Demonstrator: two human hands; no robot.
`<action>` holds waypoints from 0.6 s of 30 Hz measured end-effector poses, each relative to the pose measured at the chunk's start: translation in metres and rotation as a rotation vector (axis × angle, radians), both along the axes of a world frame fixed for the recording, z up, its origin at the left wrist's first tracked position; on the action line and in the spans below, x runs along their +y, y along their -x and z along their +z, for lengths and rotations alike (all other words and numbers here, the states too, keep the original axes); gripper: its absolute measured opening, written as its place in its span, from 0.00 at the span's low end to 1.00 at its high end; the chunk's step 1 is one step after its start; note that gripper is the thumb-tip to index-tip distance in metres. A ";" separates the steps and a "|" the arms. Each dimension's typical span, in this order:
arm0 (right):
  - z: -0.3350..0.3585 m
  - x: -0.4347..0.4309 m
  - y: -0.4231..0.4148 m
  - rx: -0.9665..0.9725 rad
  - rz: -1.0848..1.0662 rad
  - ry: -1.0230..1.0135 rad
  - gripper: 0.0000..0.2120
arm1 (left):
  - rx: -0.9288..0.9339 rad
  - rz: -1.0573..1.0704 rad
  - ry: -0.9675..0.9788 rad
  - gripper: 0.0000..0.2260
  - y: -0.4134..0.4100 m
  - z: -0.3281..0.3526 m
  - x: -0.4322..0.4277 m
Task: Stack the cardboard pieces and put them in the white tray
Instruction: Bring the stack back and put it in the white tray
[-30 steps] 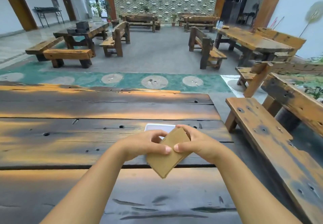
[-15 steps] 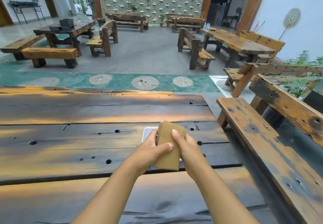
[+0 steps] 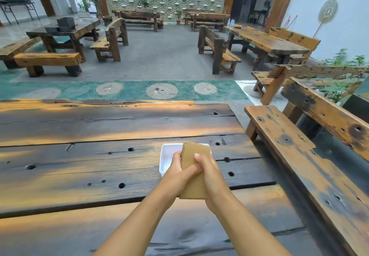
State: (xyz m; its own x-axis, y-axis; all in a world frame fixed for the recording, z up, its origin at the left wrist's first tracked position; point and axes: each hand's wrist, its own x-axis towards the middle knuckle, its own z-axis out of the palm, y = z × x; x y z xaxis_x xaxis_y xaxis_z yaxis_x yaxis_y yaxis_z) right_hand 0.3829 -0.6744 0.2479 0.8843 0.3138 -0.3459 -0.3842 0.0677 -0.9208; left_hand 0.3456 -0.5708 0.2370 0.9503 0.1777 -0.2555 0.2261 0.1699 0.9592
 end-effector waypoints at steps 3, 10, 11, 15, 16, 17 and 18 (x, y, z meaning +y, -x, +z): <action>0.003 -0.001 -0.001 -0.022 -0.003 0.017 0.20 | 0.003 -0.017 0.012 0.29 -0.002 -0.002 0.000; 0.001 -0.006 -0.008 -0.016 0.085 0.083 0.21 | 0.010 -0.067 -0.072 0.29 -0.004 0.000 0.006; 0.003 -0.009 -0.010 -0.030 0.121 0.100 0.23 | 0.003 -0.084 -0.075 0.28 -0.004 0.000 0.009; 0.015 -0.031 -0.032 -0.211 0.278 0.241 0.34 | -0.035 -0.223 -0.295 0.35 -0.004 0.012 0.029; 0.021 -0.038 -0.040 -0.268 0.359 0.288 0.40 | -0.034 -0.274 -0.390 0.41 -0.004 0.017 0.034; 0.027 -0.043 -0.046 -0.317 0.461 0.339 0.43 | -0.027 -0.328 -0.487 0.45 -0.005 0.021 0.039; 0.033 -0.047 -0.051 -0.349 0.560 0.377 0.43 | -0.022 -0.381 -0.574 0.48 -0.006 0.025 0.042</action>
